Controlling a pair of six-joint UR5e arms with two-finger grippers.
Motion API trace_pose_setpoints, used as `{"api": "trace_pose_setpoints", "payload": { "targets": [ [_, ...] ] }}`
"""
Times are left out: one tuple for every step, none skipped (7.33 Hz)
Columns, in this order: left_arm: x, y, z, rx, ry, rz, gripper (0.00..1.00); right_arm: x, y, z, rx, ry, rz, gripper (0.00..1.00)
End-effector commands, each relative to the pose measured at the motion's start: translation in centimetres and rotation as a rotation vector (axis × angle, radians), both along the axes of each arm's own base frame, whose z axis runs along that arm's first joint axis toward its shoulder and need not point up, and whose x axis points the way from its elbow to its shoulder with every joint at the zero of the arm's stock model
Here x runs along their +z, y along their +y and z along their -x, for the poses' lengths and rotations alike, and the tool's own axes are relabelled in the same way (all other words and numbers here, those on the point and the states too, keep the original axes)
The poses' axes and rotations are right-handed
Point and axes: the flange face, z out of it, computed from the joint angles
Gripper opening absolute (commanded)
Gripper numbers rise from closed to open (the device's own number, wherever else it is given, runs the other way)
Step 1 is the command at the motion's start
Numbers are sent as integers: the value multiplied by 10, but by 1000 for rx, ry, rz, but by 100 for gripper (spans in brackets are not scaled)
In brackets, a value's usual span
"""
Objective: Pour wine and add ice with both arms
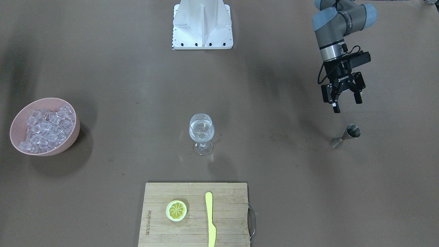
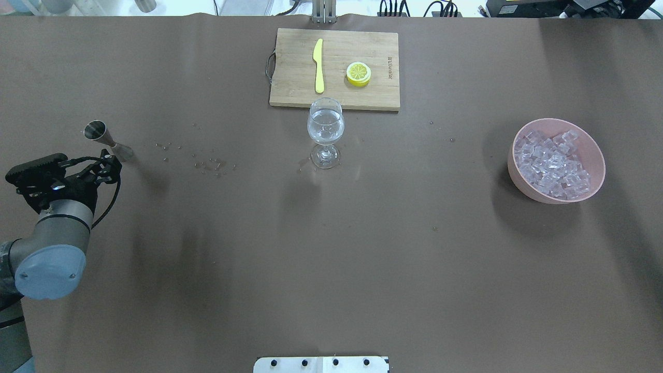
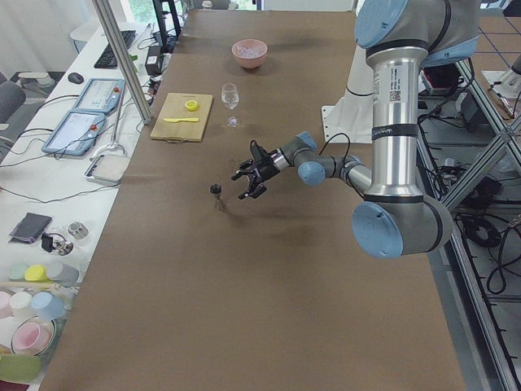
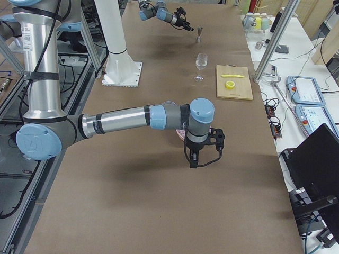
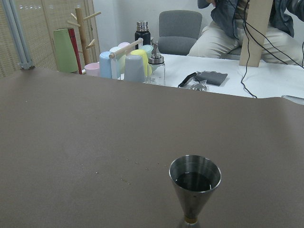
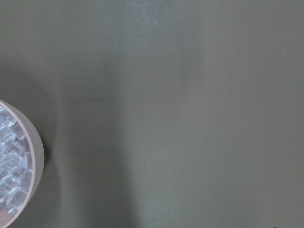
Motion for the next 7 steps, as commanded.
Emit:
{"api": "trace_pose_setpoints", "payload": {
  "targets": [
    [10,-15,-31,-35,-10,-15,98,0,0,0,0,-1,1,100],
    [10,-24,-51,-44,-7,-15,98,0,0,-1,1,-1,0,100],
    [17,-26,-56,-44,-21,-9,98,1,0,0,-1,0,1,100],
    [17,-27,-58,-39,-28,-10,98,1,0,0,-1,0,3,100],
    [24,-28,-59,-37,-48,-5,98,1,0,0,-1,0,3,100],
    [37,-29,-61,-30,-84,5,98,2,0,0,-1,0,4,100],
    [44,-29,-62,-30,-97,10,98,1,0,-1,1,0,3,100]
  ]
}}
